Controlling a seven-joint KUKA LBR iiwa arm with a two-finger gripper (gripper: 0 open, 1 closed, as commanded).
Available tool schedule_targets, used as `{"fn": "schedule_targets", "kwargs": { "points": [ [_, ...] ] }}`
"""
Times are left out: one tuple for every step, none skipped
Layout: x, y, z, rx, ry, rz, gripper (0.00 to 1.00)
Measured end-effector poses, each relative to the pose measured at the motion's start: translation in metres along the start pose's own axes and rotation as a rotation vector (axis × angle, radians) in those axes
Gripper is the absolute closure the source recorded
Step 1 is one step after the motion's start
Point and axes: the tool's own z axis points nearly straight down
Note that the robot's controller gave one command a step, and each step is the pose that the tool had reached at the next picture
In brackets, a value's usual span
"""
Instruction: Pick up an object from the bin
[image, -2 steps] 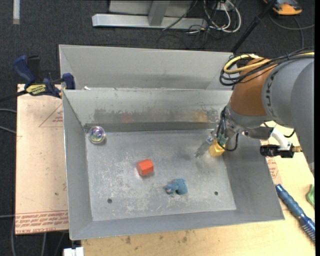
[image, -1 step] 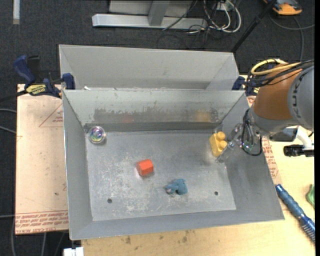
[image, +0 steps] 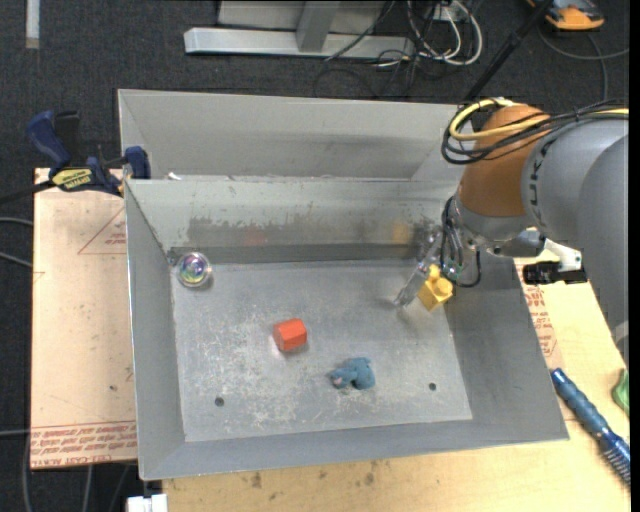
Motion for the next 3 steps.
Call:
{"fn": "schedule_targets", "kwargs": {
  "points": [
    [-0.023, -0.044, -0.054, 0.004, -0.005, -0.022, 0.00],
    [-0.003, -0.032, 0.016, 0.004, 0.008, -0.203, 0.00],
    [-0.005, -0.031, 0.013, 0.003, 0.002, -0.205, 1.00]
  ]
}}
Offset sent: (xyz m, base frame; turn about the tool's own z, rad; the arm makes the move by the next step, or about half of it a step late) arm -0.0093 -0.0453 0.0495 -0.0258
